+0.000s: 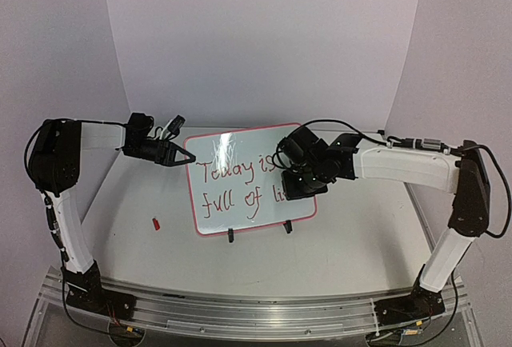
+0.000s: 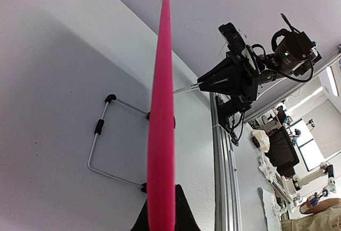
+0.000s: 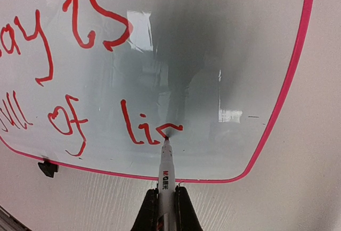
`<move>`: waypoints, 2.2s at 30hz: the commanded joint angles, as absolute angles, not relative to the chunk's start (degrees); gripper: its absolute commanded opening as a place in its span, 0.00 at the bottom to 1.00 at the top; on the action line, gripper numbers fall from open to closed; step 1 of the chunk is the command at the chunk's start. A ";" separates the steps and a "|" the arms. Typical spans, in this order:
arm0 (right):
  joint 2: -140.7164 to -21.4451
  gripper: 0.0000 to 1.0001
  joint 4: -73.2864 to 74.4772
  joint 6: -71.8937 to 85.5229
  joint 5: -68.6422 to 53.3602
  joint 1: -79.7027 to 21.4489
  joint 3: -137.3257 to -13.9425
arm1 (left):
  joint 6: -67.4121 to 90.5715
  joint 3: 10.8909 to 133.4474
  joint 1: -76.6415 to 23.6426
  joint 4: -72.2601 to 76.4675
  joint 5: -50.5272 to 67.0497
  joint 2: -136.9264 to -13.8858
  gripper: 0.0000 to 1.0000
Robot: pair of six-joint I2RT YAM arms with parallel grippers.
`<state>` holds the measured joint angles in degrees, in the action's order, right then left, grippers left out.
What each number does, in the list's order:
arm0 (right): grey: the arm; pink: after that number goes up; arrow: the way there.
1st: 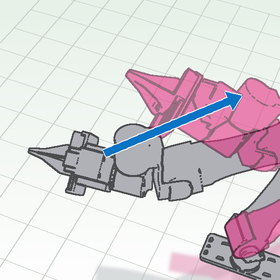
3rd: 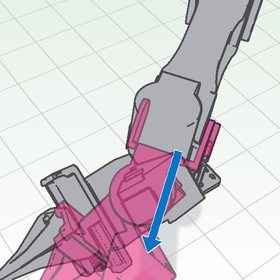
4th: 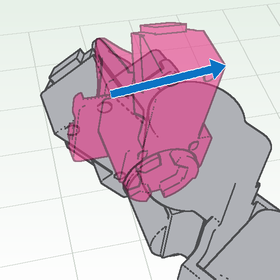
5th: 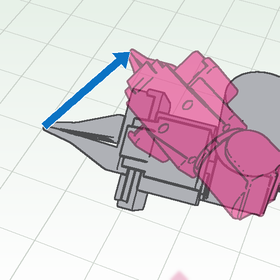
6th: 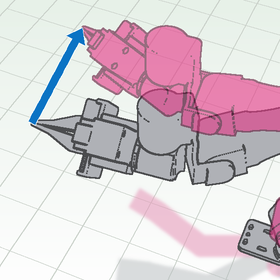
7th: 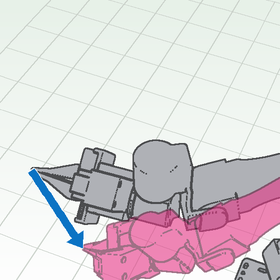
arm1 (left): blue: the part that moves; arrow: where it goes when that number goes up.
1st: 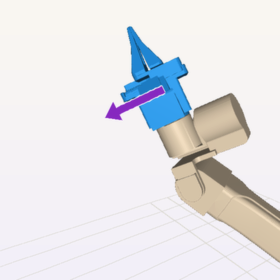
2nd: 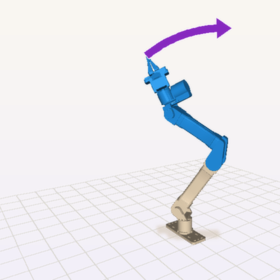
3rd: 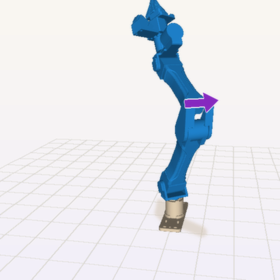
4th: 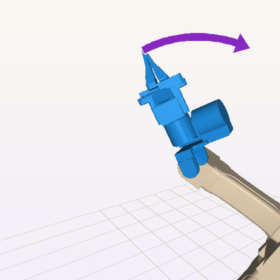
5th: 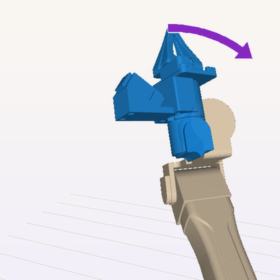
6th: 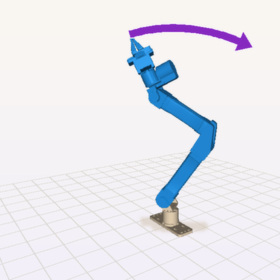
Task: Write a sentence on the whiteboard
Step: Write on the whiteboard with the whiteboard.
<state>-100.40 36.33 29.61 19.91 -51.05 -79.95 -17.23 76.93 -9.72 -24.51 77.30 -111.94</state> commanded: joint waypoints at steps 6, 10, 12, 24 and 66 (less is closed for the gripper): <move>-100.76 0.00 37.65 29.35 25.21 -50.58 -80.20 | -22.13 77.25 -11.48 -25.57 70.69 -113.94 0.00; -100.58 0.00 37.38 28.88 25.92 -50.58 -81.32 | -22.06 77.17 -11.50 -25.47 70.66 -113.98 0.00; -100.71 0.00 37.31 28.64 25.81 -50.63 -81.84 | -22.06 77.17 -11.50 -25.45 70.72 -114.02 0.00; -101.16 0.00 35.70 27.54 25.29 -50.55 -83.76 | -22.06 77.06 -11.58 -25.36 70.76 -114.17 0.00; -104.41 0.00 33.52 32.93 17.02 -50.80 -79.57 | -21.71 77.07 -11.60 -25.22 70.60 -114.06 0.00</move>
